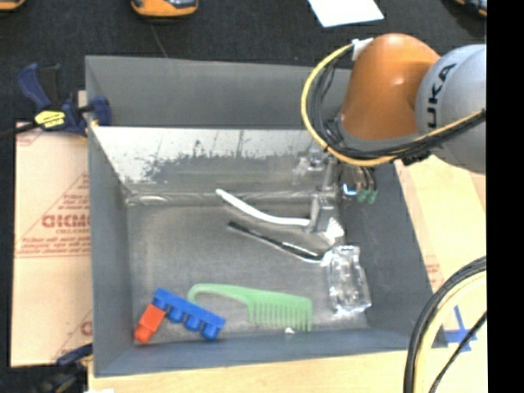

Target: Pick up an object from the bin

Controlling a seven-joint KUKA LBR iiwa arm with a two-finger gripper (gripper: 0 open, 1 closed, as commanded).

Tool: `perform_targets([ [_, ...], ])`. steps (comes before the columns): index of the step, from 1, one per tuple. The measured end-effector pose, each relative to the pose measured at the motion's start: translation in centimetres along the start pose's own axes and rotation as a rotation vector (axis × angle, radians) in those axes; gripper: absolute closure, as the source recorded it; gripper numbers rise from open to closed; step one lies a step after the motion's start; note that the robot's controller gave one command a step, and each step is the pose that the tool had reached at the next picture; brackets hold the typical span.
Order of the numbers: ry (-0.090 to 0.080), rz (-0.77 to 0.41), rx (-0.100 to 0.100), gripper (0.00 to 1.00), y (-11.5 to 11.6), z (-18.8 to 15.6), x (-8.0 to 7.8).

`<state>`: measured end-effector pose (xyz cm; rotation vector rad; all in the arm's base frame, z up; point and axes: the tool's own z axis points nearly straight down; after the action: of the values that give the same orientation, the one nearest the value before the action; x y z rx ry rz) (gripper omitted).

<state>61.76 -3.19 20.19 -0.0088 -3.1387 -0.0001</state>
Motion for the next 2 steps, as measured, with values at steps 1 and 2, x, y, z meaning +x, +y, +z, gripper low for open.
perform_targets([
  [1,-0.008,-0.001,0.001,0.00,0.0,-0.5,-0.1],
  [2,-0.010,0.153,-0.002,0.00,1.3,5.3,-0.5],
])
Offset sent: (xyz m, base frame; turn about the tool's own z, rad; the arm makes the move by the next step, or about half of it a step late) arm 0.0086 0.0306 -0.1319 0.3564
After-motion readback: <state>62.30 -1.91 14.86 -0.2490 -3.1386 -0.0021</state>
